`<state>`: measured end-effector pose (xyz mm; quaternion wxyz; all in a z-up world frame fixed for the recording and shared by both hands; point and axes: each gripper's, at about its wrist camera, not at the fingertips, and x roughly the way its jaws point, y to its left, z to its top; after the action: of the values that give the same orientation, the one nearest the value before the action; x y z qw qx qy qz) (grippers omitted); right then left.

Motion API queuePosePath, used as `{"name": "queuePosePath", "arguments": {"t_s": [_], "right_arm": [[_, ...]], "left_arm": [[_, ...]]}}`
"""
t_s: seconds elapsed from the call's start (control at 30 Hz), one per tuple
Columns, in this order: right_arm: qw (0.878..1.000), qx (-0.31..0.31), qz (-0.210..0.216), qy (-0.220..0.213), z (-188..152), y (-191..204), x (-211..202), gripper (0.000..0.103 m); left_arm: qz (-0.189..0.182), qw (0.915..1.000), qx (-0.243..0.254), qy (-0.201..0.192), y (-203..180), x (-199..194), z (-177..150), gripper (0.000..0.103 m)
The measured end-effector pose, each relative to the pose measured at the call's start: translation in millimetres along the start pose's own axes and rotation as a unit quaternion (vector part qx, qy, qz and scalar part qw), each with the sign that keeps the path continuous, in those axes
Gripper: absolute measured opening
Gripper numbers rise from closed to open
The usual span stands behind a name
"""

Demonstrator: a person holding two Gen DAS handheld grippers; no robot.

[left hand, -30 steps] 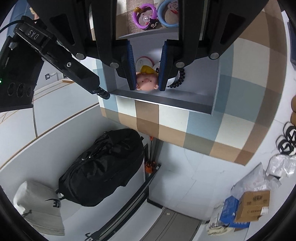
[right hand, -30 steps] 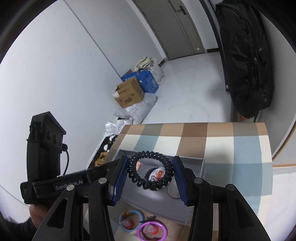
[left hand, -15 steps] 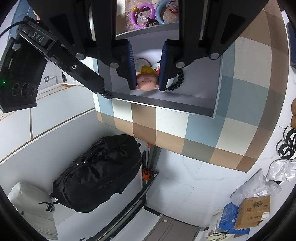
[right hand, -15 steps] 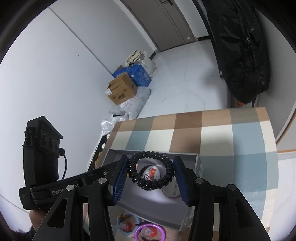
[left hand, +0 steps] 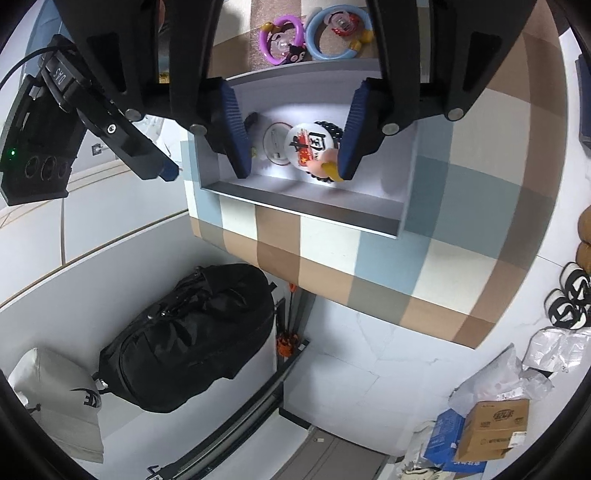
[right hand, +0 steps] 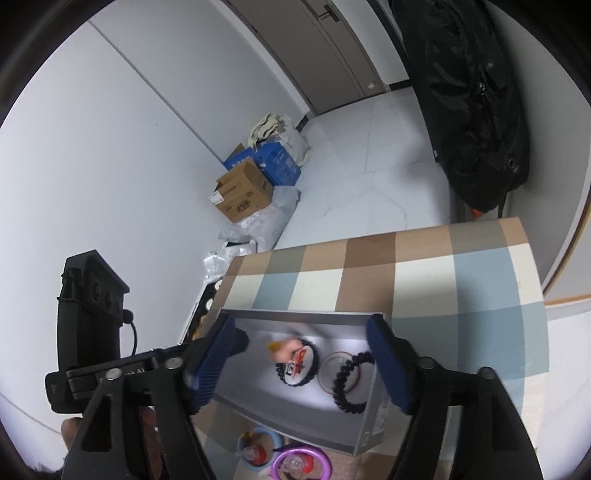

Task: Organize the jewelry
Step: 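Carry the pig toy and bead bracelet into the silver box and open both tools, then withdraw both tools from the box back over the remaining toys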

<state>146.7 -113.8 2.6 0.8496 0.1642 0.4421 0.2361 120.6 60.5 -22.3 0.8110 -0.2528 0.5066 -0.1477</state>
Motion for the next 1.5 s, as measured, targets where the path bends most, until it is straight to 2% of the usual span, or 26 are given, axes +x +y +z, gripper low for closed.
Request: {"name": "queuePosePath", "arguments": {"t_s": [0.07, 0.13, 0.4, 0.63, 0.73, 0.8, 0.97, 1.07, 1.17, 1.3, 1.5], "right_arm": [[1.0, -0.002, -0.003, 0.001, 0, 0, -1, 0.082], [1.0, -0.006, -0.007, 0.002, -1, 0, -2, 0.082], [1.0, -0.019, -0.022, -0.006, -6, 1, -10, 0.094], [0.999, -0.04, -0.028, -0.014, -13, 4, -19, 0.1], [0.998, -0.056, -0.024, -0.018, -16, 10, -23, 0.101], [0.997, -0.068, -0.025, -0.023, -19, 14, -27, 0.101], [0.996, -0.078, -0.028, -0.04, -29, 19, -37, 0.103], [0.995, -0.086, -0.035, -0.04, -38, 20, -40, 0.103], [0.993, -0.098, -0.044, -0.038, -47, 23, -44, 0.103], [0.992, -0.11, -0.057, -0.034, -61, 24, -50, 0.103], [0.99, -0.118, -0.078, -0.001, -83, 19, -44, 0.103]], "left_arm": [[0.002, 1.0, 0.001, -0.009, -1, -4, -2, 0.056], [0.006, 0.9999, 0.006, -0.013, -1, -6, -3, 0.06], [0.026, 0.9992, 0.02, -0.023, -1, -15, -10, 0.06], [0.029, 0.9976, 0.036, -0.052, -6, -31, -17, 0.061], [0.055, 0.9948, 0.048, -0.071, -8, -38, -23, 0.08], [0.066, 0.9921, 0.055, -0.091, -6, -44, -29, 0.08], [0.094, 0.9872, 0.076, -0.104, -7, -50, -42, 0.081], [0.136, 0.9766, 0.114, -0.121, -16, -52, -54, 0.081], [0.148, 0.9709, 0.142, -0.124, -19, -52, -66, 0.081], [0.14, 0.9716, 0.156, -0.11, -16, -52, -78, 0.081], [0.133, 0.9755, 0.151, -0.088, -6, -50, -93, 0.081]]}}
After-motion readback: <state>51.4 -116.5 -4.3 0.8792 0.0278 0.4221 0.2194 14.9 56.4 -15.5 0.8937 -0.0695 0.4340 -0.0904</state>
